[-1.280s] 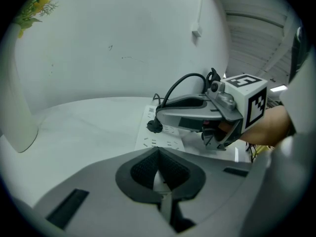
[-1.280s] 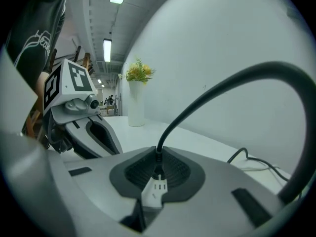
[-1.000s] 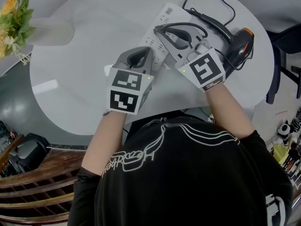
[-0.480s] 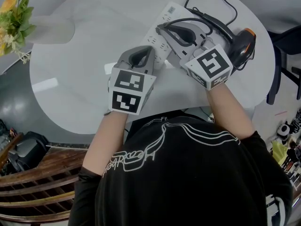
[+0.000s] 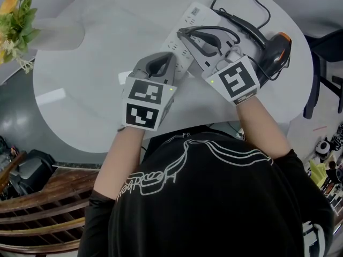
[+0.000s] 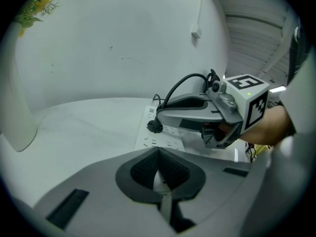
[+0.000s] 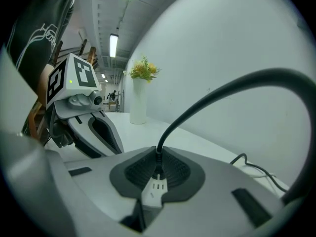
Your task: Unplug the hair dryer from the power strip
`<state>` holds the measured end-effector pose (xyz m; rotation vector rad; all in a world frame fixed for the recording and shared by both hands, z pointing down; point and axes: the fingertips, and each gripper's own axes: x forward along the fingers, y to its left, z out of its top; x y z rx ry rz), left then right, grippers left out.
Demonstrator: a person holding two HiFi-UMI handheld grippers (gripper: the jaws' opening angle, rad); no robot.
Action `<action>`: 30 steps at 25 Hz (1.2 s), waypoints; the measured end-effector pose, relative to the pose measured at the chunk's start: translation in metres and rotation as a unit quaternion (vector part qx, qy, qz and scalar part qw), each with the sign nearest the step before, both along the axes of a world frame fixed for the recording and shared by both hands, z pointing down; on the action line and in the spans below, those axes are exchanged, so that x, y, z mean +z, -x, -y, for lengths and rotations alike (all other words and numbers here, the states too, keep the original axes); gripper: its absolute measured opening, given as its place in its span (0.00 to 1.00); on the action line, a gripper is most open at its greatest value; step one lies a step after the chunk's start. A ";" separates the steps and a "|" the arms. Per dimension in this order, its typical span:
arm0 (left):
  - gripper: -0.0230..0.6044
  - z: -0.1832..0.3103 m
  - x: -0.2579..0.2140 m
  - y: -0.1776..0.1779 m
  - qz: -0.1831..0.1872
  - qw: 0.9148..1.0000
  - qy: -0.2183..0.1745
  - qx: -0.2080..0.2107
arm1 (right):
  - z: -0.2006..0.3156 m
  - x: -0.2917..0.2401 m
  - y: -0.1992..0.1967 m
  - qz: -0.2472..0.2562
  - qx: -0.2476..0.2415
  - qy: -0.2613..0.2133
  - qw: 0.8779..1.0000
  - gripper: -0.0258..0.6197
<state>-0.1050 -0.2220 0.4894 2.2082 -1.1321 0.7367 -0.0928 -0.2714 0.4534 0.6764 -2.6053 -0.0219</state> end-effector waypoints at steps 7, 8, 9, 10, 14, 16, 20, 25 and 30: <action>0.04 0.001 0.002 -0.002 0.003 1.000 0.000 0.011 | 0.010 0.004 -0.009 0.060 0.018 0.067 0.996 0.08; 0.04 0.001 0.002 -0.003 0.002 1.000 0.002 0.012 | 0.011 0.005 -0.010 0.067 0.022 0.074 0.995 0.08; 0.04 0.001 0.002 -0.003 0.002 1.000 0.002 0.013 | 0.012 0.005 -0.010 0.068 0.024 0.076 0.995 0.08; 0.04 0.001 0.002 -0.003 0.003 1.000 0.001 0.013 | 0.011 0.004 -0.009 0.063 0.023 0.072 0.995 0.08; 0.04 0.002 0.003 -0.003 0.001 1.000 0.003 0.013 | 0.005 0.001 -0.004 0.022 0.004 0.033 0.999 0.08; 0.04 0.002 0.002 -0.003 0.003 1.000 0.004 0.013 | 0.004 0.001 -0.003 0.010 0.003 0.021 1.000 0.08; 0.04 0.002 0.002 -0.003 0.002 1.000 0.003 0.011 | 0.003 0.001 -0.003 -0.007 -0.005 0.014 1.000 0.08; 0.04 0.001 0.002 -0.004 0.001 1.000 0.005 0.012 | 0.010 0.006 -0.010 0.064 0.011 0.087 0.994 0.08; 0.04 0.001 0.002 -0.003 -0.005 1.000 0.011 0.009 | 0.012 0.005 -0.011 0.080 0.014 0.102 0.991 0.08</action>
